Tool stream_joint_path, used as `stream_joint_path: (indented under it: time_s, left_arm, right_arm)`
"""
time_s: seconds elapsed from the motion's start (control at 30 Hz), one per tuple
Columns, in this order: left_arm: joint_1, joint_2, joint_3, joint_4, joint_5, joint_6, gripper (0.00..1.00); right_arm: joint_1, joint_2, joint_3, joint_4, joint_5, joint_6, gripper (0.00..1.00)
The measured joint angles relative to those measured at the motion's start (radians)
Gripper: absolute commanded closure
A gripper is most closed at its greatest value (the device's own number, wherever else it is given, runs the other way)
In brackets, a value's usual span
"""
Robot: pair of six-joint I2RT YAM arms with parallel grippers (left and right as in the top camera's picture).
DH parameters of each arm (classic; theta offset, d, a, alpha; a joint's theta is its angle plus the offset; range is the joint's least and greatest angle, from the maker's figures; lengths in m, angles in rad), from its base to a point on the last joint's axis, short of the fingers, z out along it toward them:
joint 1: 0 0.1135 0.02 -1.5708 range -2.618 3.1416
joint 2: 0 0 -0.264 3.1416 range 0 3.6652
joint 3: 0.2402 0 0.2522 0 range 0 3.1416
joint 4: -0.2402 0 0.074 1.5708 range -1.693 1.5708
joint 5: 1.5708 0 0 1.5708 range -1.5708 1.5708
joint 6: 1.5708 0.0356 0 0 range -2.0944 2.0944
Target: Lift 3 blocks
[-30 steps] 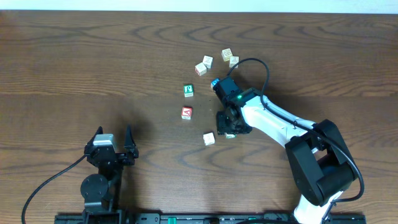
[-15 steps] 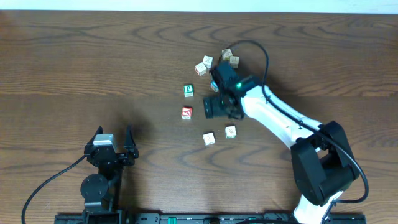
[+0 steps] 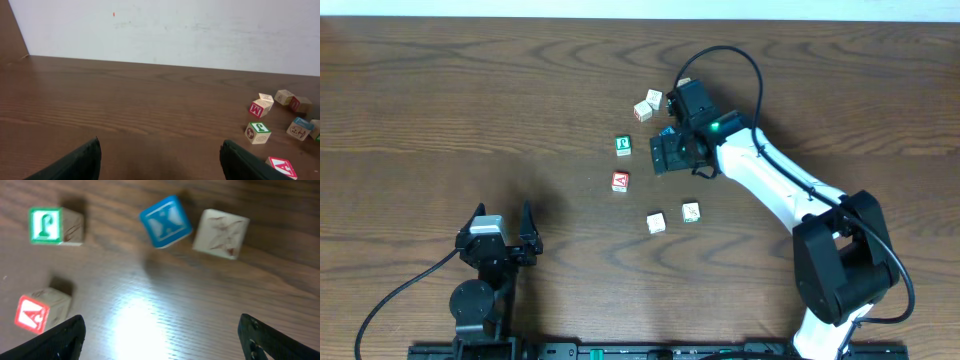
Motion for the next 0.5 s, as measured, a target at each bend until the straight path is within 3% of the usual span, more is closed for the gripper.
stream_joint_path:
  time_s: [0.33,0.5]
  left_arm:
    - [0.000,0.014,0.002,-0.003,0.008,-0.048,0.24]
    - [0.000,0.166,0.036,-0.043,0.029,-0.056,0.24]
  right_arm:
    - [-0.008,0.001,0.000,0.069,-0.010,-0.013,0.01]
    - [-0.060,0.001,0.000,0.038,-0.011,-0.020,0.01]
